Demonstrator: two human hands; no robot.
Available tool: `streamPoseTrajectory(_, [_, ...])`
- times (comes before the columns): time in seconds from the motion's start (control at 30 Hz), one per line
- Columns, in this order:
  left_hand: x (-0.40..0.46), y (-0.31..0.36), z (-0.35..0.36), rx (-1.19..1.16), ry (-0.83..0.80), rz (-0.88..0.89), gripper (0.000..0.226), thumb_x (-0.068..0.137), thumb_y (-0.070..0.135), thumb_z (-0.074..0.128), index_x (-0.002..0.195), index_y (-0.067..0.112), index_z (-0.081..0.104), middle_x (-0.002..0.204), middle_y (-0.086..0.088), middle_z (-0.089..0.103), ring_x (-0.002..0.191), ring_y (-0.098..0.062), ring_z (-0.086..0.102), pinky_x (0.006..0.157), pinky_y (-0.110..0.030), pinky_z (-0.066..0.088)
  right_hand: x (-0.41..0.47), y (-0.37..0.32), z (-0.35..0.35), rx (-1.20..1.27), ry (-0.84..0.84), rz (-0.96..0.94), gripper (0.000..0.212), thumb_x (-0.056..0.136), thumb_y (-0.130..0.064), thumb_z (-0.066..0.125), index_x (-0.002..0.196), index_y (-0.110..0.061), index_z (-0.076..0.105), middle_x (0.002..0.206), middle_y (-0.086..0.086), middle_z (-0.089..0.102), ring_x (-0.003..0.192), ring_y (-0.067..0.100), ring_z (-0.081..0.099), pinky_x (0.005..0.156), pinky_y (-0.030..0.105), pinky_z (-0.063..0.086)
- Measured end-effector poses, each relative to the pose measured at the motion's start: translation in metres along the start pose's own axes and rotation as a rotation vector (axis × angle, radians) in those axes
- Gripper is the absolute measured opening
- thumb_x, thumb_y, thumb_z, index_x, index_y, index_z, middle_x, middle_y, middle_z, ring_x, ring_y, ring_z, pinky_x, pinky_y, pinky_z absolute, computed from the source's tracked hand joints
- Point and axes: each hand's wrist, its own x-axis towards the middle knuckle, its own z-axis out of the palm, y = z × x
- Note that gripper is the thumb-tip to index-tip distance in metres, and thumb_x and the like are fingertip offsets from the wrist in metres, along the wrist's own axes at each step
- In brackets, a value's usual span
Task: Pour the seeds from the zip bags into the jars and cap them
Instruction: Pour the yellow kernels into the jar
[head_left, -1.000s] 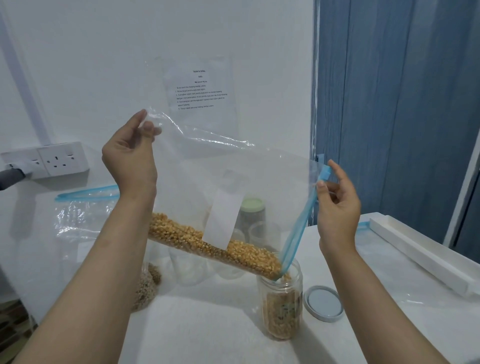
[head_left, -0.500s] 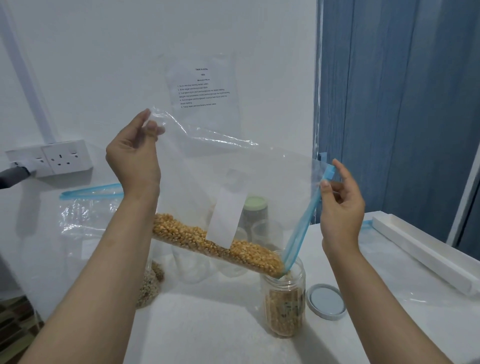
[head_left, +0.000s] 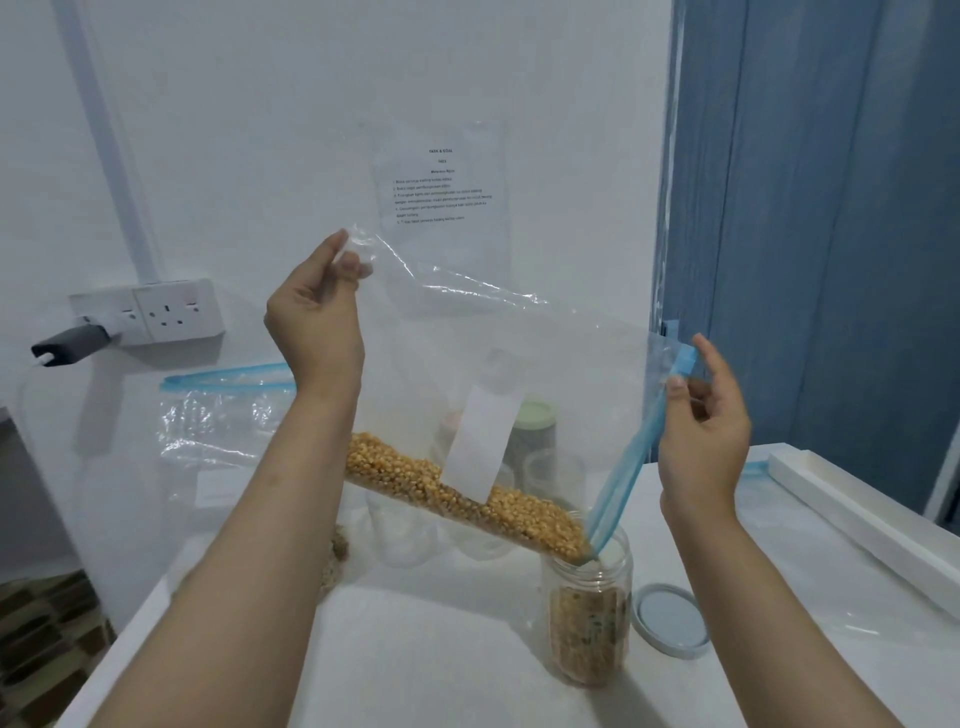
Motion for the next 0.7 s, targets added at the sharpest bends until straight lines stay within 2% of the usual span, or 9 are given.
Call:
streamPoseTrajectory(0.17, [-0.002, -0.002, 0.000, -0.006, 0.003, -0.012, 0.022, 0.093, 0.015, 0.069, 0.114, 0.017, 0.072, 0.080, 0.021, 0.074, 0.093, -0.020, 0.073, 0.100, -0.043, 0.053, -0.001, -0.001, 0.005, -0.009, 0.027, 0.022, 0.041, 0.100, -0.015, 0.056, 0.127, -0.046, 0.059, 0.093, -0.010, 0.061, 0.087, 0.009, 0.055, 0.094, 0.037, 0.052])
streamPoseTrajectory(0.4, [-0.005, -0.003, 0.000, -0.001, 0.029, -0.032, 0.023, 0.094, 0.015, 0.067, 0.116, 0.013, 0.073, 0.079, 0.021, 0.074, 0.098, -0.023, 0.073, 0.100, -0.039, 0.053, -0.004, -0.004, 0.009, -0.029, 0.034, 0.016, 0.039, 0.101, -0.016, 0.055, 0.130, -0.041, 0.059, 0.096, -0.005, 0.062, 0.086, 0.012, 0.055, 0.094, 0.041, 0.053])
streamPoseTrajectory(0.6, [-0.008, -0.003, -0.004, 0.000, 0.023, -0.053, 0.022, 0.094, 0.017, 0.068, 0.115, 0.016, 0.074, 0.078, 0.018, 0.074, 0.098, -0.022, 0.073, 0.100, -0.038, 0.053, -0.006, -0.004, 0.010, -0.051, 0.033, 0.019, 0.041, 0.100, -0.015, 0.055, 0.123, -0.049, 0.058, 0.099, -0.003, 0.063, 0.086, 0.013, 0.054, 0.093, 0.042, 0.053])
streamPoseTrajectory(0.7, [-0.011, -0.001, -0.005, -0.004, 0.029, -0.068, 0.021, 0.094, 0.015, 0.067, 0.114, 0.016, 0.074, 0.077, 0.016, 0.074, 0.097, -0.021, 0.073, 0.099, -0.037, 0.054, -0.007, -0.004, 0.012, -0.066, 0.033, 0.031, 0.041, 0.099, -0.014, 0.055, 0.125, -0.046, 0.058, 0.096, -0.008, 0.063, 0.086, 0.014, 0.054, 0.093, 0.042, 0.053])
